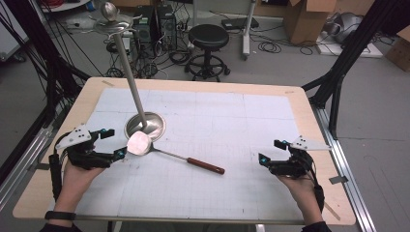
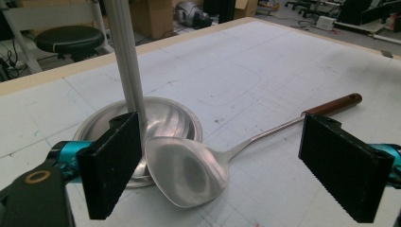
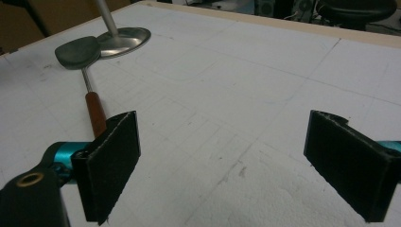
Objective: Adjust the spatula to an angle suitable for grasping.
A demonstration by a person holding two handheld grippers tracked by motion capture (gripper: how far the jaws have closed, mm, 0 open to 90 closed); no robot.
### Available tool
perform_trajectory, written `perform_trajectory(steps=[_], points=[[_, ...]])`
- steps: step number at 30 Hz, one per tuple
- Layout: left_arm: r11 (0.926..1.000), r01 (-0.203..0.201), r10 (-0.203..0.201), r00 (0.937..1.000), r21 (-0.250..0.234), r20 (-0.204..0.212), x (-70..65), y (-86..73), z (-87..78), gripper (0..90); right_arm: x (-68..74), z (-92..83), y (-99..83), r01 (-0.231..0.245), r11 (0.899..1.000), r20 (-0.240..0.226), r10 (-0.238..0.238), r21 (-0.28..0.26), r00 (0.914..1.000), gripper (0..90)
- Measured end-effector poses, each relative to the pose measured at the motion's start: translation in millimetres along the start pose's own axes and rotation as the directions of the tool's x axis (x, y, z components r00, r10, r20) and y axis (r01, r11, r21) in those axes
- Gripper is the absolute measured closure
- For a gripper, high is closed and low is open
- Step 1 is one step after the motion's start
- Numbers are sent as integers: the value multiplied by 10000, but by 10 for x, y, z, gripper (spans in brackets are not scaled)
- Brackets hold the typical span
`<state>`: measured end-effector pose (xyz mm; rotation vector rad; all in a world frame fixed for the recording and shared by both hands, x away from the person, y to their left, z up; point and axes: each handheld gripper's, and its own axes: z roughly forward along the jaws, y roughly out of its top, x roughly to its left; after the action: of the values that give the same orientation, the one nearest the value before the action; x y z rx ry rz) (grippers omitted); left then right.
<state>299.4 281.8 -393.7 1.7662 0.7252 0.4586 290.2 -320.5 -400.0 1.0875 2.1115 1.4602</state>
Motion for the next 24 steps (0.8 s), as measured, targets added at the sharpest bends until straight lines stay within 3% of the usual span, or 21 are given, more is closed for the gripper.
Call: perform_trajectory(steps=[24], points=[[9999,-117,119,9998,-114,147,-5,6,-25,150,11,43,-19,-91,9999,-84,92,77,9999,108]])
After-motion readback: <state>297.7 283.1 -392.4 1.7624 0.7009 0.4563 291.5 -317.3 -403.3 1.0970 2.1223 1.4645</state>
